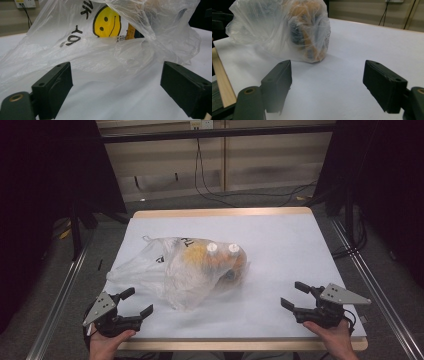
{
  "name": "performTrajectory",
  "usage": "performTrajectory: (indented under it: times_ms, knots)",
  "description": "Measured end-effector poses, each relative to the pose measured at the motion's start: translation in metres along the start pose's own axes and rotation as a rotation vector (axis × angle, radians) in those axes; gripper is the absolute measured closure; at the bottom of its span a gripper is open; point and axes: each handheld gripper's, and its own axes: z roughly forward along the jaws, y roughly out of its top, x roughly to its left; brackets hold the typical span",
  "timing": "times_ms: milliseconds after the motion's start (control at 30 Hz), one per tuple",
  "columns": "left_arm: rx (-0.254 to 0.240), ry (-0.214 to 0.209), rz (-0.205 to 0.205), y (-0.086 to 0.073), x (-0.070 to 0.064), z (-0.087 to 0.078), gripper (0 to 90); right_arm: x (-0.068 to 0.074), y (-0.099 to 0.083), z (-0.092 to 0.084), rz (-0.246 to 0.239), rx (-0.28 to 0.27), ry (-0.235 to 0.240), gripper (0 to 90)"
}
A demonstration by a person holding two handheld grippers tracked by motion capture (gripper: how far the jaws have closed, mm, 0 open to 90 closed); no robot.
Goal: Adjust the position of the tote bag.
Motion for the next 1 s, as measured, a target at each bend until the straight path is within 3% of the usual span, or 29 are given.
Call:
performTrajectory:
  times_ms: [233,467,600,733,867,967,1000]
  knots:
    - [0.01,0.004,0.003,-0.001,-0.001,0.0,16.7,0.006,0.003,0.003,-0.002,0.021,0.055,32.2]
    - [0.002,-0.023,0.011,0.0,-0.001,-0.003,24.2,0.02,0.01,0.014,-0.026,0.03,0.112,43.6]
    - [0.006,-0.037,0.014,0.001,-0.003,-0.004,32.2,0.034,0.013,0.03,-0.041,0.081,0.182,45.8]
    - [0.009,-0.062,0.011,0.001,-0.005,-0.003,34.3,0.043,0.015,0.038,-0.057,0.108,0.214,47.6]
    - [0.025,-0.056,0.01,0.002,-0.006,-0.003,38.0,0.056,0.018,0.049,-0.069,0.131,0.266,51.9]
    - [0.031,-0.067,0.013,0.002,-0.006,-0.003,41.7,0.068,0.022,0.061,-0.089,0.175,0.334,56.8]
    - [0.031,-0.067,0.013,0.002,-0.006,-0.003,42.2,0.068,0.022,0.061,-0.089,0.175,0.334,56.8]
